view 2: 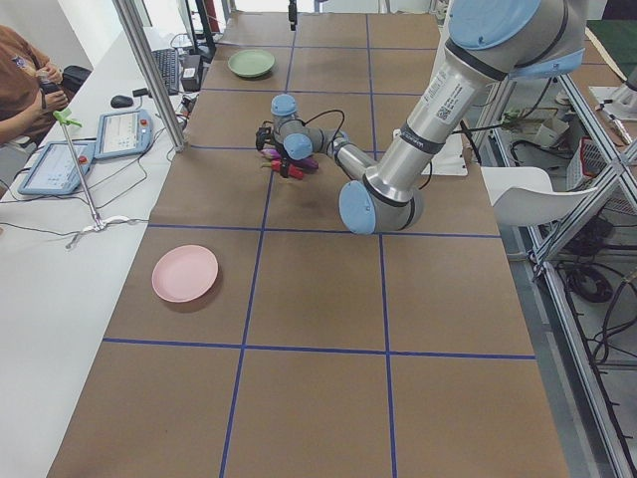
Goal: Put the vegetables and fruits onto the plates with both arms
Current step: 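Grasp the red chili pepper with the left gripper while the right arm reaches in, then carry the pepper to the pink plate while the right gripper descends to the pomegranate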
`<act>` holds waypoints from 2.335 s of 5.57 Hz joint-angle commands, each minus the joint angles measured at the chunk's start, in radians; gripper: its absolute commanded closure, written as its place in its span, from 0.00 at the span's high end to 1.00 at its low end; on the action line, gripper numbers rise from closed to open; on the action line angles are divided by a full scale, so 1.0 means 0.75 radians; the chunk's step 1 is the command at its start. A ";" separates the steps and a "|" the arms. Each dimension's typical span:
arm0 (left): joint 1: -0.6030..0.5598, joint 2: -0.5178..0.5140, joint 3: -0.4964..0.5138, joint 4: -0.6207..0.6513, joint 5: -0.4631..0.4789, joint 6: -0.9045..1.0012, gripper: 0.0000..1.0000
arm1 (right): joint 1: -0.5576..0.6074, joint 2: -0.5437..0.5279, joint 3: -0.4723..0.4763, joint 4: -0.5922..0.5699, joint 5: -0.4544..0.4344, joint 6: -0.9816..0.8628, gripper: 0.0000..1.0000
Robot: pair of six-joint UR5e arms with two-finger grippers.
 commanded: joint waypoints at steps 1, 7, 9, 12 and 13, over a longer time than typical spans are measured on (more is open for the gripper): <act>0.000 -0.002 0.009 -0.002 0.000 0.000 0.83 | -0.010 0.028 -0.001 0.000 0.000 0.047 1.00; 0.023 -0.004 0.005 0.004 0.000 -0.008 0.07 | -0.108 0.179 0.015 0.002 0.000 0.337 1.00; -0.049 -0.004 -0.009 0.012 -0.014 0.000 0.00 | -0.212 0.283 0.018 0.006 -0.018 0.482 1.00; -0.234 0.004 0.001 0.014 -0.114 0.008 0.00 | -0.463 0.504 -0.060 0.077 -0.281 0.770 1.00; -0.302 0.006 0.030 0.022 -0.134 0.065 0.00 | -0.541 0.596 -0.167 0.177 -0.349 0.941 0.99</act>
